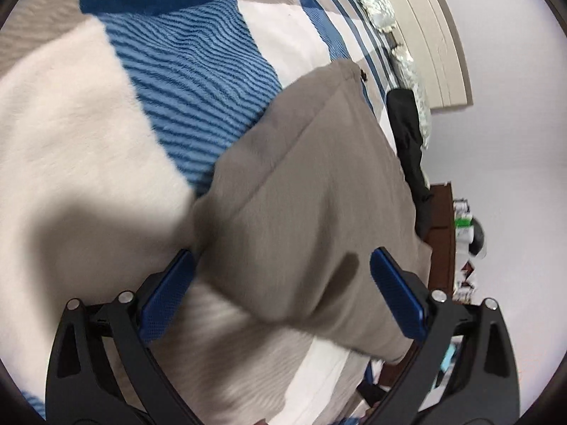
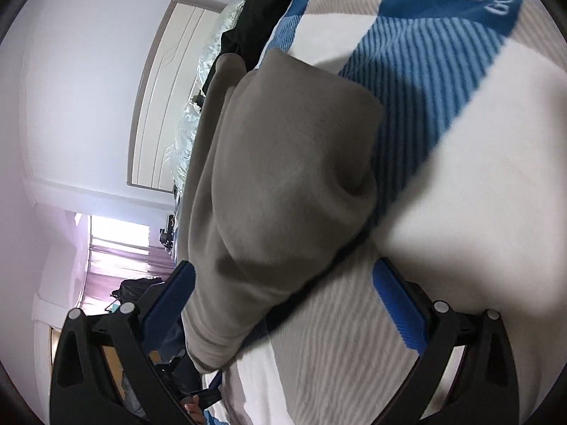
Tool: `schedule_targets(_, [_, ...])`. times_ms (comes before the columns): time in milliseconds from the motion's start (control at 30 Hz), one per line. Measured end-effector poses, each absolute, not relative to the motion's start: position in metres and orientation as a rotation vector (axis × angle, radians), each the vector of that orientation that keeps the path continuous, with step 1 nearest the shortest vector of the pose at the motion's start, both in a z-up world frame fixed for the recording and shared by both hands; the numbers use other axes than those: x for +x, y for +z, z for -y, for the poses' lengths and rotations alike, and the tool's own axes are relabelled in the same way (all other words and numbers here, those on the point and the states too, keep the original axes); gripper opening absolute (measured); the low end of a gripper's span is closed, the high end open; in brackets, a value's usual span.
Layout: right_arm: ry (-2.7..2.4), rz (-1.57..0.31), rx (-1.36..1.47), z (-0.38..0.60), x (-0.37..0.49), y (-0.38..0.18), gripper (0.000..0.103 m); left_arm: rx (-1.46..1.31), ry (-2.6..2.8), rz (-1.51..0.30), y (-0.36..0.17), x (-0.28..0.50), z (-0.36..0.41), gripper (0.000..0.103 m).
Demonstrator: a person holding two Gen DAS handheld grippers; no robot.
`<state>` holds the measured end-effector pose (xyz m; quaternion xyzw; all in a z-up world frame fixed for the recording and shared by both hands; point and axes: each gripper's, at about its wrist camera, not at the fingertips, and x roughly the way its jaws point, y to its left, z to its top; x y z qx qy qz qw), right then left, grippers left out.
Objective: Fold large clothes
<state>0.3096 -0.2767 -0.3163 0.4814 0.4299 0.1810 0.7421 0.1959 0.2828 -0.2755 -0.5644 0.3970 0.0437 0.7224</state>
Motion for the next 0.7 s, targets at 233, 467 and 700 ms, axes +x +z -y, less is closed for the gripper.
schedule_targets(233, [0.359, -0.960, 1.076, 0.265, 0.346, -0.313, 0.099, -1.237, 0.112, -0.891, -0.280, 0.230, -0.279, 0.096])
schedule_targets(467, [0.282, -0.952, 1.113, 0.257, 0.362, -0.306, 0.068, -1.280, 0.152, -0.891, -0.282, 0.238, -0.281, 0.095])
schedule_targets(700, [0.317, -0.953, 1.033, 0.255, 0.357, -0.290, 0.020, -1.264, 0.083, -0.851, -0.266, 0.236, -0.278, 0.041])
